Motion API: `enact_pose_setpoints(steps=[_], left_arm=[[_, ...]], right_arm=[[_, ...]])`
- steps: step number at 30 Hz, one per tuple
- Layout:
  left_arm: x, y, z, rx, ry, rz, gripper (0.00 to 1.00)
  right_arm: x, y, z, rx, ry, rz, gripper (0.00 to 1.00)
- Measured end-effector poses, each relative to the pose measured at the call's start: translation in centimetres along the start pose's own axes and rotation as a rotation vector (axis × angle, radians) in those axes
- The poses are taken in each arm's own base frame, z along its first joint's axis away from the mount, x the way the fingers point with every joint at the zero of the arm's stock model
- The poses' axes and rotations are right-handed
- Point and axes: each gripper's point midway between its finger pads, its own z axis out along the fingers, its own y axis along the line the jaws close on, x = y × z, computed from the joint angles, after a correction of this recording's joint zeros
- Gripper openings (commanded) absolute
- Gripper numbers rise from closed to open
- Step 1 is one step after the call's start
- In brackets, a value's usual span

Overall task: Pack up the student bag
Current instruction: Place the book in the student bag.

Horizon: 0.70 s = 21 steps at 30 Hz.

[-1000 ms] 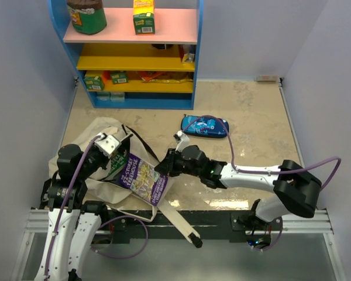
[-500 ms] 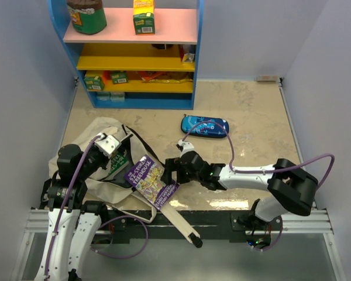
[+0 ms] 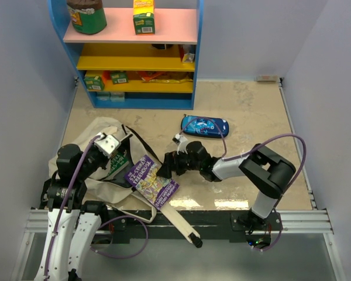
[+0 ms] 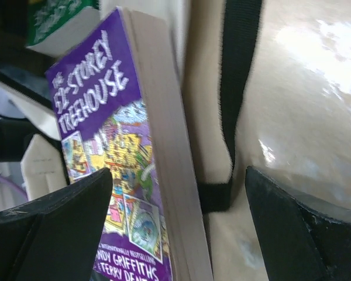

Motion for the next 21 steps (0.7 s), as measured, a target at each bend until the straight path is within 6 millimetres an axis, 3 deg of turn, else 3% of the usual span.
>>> enact_pose_setpoints(steps=[10,18,19,21], left_arm=[[0.0,0.0,-0.1,0.002,0.003,-0.001,0.00],[-0.1,0.0,-0.1,0.004,0.003,-0.002,0.00],[-0.1,0.0,-0.1,0.003,0.003,-0.002,0.00],[-0.1,-0.1,-0.1,0.006,0.001,-0.002,0.00]], right_arm=[[2.4,3.4,0.8,-0.304,0.120,-0.023,0.96],[4.2,4.3,-0.4,-0.375,0.203,0.010,0.55],[4.3,4.4,-0.4,-0.380,0.207,0.017,0.41],[4.4,4.5,-0.7,-0.389,0.217,0.035,0.28]])
